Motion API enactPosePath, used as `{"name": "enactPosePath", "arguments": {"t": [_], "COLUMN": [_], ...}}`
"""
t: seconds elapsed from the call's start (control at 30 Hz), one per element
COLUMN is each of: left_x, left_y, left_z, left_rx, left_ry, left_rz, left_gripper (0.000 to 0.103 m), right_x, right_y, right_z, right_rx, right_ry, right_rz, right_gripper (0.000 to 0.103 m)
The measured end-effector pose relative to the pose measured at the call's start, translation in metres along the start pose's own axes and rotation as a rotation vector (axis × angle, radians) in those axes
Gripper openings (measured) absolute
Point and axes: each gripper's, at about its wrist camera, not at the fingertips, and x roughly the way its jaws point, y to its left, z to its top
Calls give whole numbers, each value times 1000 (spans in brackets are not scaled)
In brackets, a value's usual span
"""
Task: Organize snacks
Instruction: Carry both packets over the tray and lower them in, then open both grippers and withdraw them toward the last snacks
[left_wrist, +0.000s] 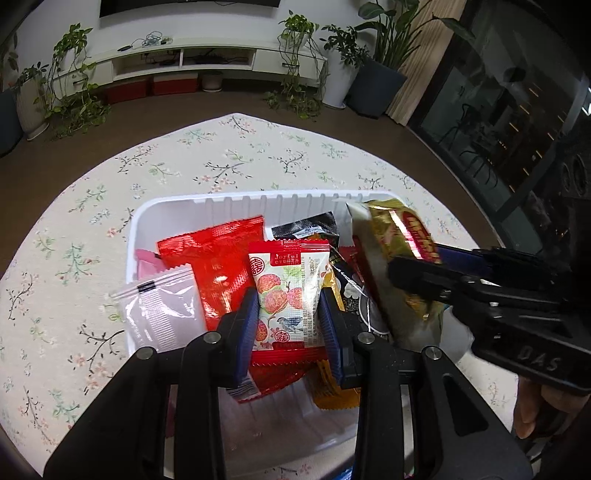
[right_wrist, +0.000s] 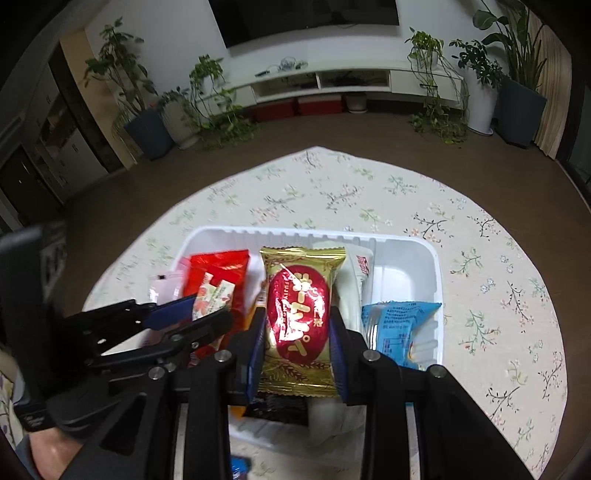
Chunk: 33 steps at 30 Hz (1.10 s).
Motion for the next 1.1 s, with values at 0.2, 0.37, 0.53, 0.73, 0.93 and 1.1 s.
{"name": "enactPosePath", "arguments": {"t": [0.2,0.37,0.53,0.73,0.93,1.1], "left_x": [11,11,7,3,-1,-7], "left_y": [0,5,6,7,6,7], "left_z": [-4,-6,-12,-12,-11,-14], "left_rx": [-4,-18,-28,-43,-42,-47], "left_ry": [2,-3,-10,-22,-29,-48], "left_rz": [3,-3,-13,-23,-24,-23], "left_gripper": [31,32,33,38,48,65], "right_x": [18,22,23,20,13,4], "right_y": [1,-1,1,-1,-5,-7], "right_z": [-3,-3,-3,-4,-6,-9], "right_rx": [-18,-16,-12,-1,10,21], "right_ry": [26,28,27,23,12,-3], "right_rz": [-36,-36,-33,-23,-18,-14], "right_gripper": [33,34,34,34,34,35]}}
